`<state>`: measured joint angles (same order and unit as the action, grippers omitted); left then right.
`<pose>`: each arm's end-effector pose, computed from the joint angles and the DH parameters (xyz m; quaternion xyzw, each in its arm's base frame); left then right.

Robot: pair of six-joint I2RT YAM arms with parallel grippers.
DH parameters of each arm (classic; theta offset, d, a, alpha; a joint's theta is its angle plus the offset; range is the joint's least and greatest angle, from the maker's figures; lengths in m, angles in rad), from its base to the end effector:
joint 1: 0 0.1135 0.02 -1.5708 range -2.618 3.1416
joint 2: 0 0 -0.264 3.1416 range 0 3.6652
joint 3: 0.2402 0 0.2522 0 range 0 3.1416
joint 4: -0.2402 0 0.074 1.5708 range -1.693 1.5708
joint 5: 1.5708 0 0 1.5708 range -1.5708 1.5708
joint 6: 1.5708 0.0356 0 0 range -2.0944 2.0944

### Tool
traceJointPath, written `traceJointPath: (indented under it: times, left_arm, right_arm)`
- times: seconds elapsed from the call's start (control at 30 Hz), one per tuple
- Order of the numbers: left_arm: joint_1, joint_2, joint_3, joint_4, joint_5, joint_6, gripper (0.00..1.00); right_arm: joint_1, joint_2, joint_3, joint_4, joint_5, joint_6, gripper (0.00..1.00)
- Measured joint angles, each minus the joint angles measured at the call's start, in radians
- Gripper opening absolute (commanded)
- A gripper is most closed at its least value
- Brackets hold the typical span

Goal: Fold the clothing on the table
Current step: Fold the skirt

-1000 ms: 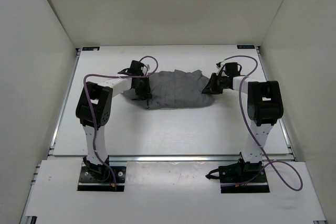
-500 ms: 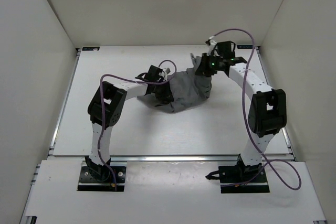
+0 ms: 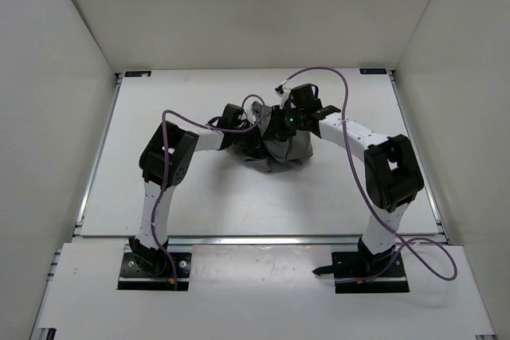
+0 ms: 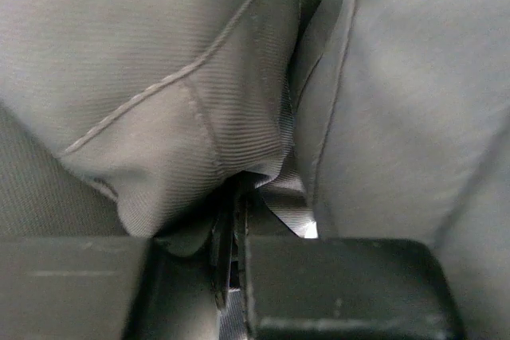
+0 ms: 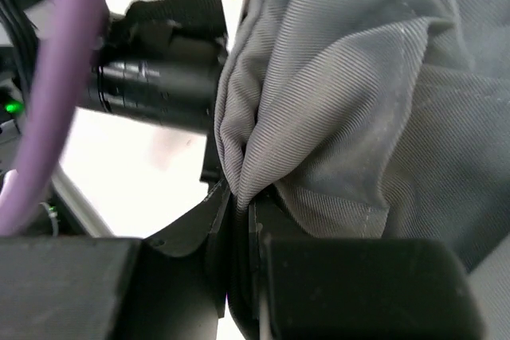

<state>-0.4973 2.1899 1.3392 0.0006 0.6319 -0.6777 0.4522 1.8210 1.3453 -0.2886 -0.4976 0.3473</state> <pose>0.3834 -0.2320 0.1067 0.0290 0.8957 -0.4278 0.1178 0.3583 0.1929 0.2376 -0.1432 0.8852 0.3566 0.2622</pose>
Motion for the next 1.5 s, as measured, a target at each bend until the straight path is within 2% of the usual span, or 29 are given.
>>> traceJointPath:
  times: [0.17,0.33,0.4,0.47,0.5,0.53,0.6,0.7,0.77,0.87,0.93,0.97,1.0,1.07,1.13,1.27,1.3,1.5]
  left_arm:
    - [0.033,-0.016,-0.118,0.163,0.075,-0.087,0.00]
    - [0.057,-0.021,-0.180,0.253,0.121,-0.153,0.00]
    - [0.061,-0.021,-0.190,0.271,0.130,-0.168,0.00]
    - [0.066,-0.021,-0.198,0.281,0.137,-0.179,0.01]
    - [0.068,-0.021,-0.202,0.285,0.142,-0.184,0.02]
    - [0.071,-0.021,-0.204,0.289,0.145,-0.188,0.07]
    - [0.083,-0.024,-0.212,0.294,0.151,-0.195,0.13]
    - [0.103,-0.045,-0.243,0.303,0.159,-0.206,0.29]
    - [0.130,-0.069,-0.278,0.324,0.171,-0.231,0.49]
    - [0.180,-0.123,-0.343,0.382,0.181,-0.283,0.72]
    - [0.217,-0.175,-0.394,0.433,0.182,-0.333,0.79]
    - [0.241,-0.207,-0.420,0.459,0.180,-0.358,0.82]
    - [0.264,-0.241,-0.447,0.488,0.179,-0.383,0.82]
    - [0.304,-0.299,-0.483,0.532,0.182,-0.418,0.83]
    - [0.347,-0.359,-0.505,0.563,0.187,-0.448,0.81]
    - [0.409,-0.467,-0.541,0.596,0.189,-0.464,0.75]
    - [0.418,-0.495,-0.555,0.597,0.190,-0.462,0.71]
    - [0.414,-0.553,-0.577,0.518,0.183,-0.385,0.64]
  right_arm:
    - [0.027,0.026,-0.015,0.066,-0.031,0.059,0.00]
    - [0.057,0.093,0.012,0.121,-0.066,0.098,0.00]
    - [0.069,0.118,0.031,0.122,-0.071,0.103,0.07]
    - [0.079,0.138,0.062,0.105,-0.073,0.105,0.30]
    - [0.082,0.144,0.075,0.099,-0.076,0.106,0.38]
    - [0.084,0.147,0.085,0.090,-0.078,0.103,0.48]
    - [0.083,0.147,0.102,0.082,-0.080,0.101,0.57]
    - [0.080,0.135,0.104,0.078,-0.079,0.098,0.65]
    - [0.074,0.111,0.098,0.073,-0.077,0.098,0.66]
    - [0.069,0.054,0.097,0.063,-0.062,0.097,0.65]
    - [0.068,0.008,0.097,0.056,-0.043,0.093,0.63]
    - [0.065,-0.018,0.097,0.052,-0.030,0.091,0.58]
    - [0.063,-0.042,0.096,0.048,-0.018,0.087,0.52]
    - [0.053,-0.091,0.088,0.057,0.001,0.087,0.51]
    - [0.038,-0.145,0.050,0.070,0.021,0.086,0.43]
    - [-0.006,-0.228,-0.054,0.089,0.066,0.097,0.41]
    - [-0.013,-0.234,-0.077,0.089,0.085,0.097,0.40]
    - [-0.043,-0.195,-0.156,0.056,0.158,0.074,0.30]
